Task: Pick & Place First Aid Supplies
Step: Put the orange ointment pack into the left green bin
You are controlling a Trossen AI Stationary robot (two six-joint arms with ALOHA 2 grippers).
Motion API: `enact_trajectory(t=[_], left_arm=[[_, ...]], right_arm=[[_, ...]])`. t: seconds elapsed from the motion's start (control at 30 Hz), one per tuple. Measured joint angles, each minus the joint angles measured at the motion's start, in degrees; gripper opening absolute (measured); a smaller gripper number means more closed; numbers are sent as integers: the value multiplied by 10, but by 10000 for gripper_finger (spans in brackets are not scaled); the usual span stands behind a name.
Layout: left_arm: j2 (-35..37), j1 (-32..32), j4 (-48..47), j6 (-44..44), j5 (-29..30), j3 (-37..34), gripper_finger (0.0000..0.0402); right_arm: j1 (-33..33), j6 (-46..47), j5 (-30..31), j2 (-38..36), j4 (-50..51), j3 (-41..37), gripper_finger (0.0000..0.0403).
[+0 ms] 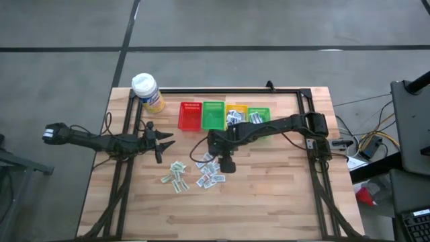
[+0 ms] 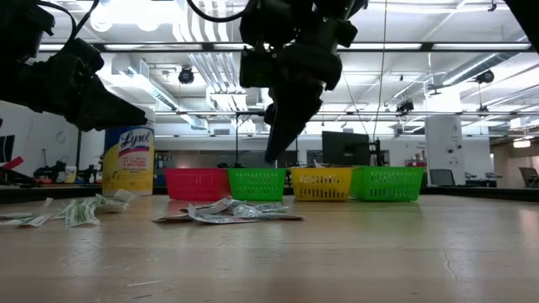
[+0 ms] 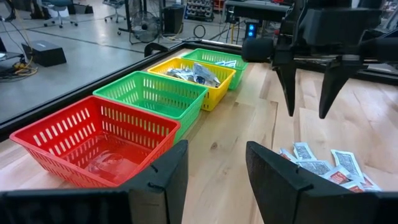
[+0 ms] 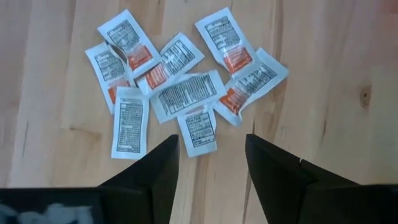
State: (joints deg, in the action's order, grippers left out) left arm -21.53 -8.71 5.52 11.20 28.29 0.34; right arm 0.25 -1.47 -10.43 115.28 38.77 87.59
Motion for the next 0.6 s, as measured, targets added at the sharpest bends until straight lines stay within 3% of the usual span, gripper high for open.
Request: enact_trajectory(t=[0.3, 0.6], left_arm=[[0, 0, 0, 0, 1, 0, 158], [0, 0, 0, 0, 1, 0, 158]], right_arm=[[3, 16, 0, 15, -28, -33, 177], [3, 16, 32, 58, -24, -4, 181]])
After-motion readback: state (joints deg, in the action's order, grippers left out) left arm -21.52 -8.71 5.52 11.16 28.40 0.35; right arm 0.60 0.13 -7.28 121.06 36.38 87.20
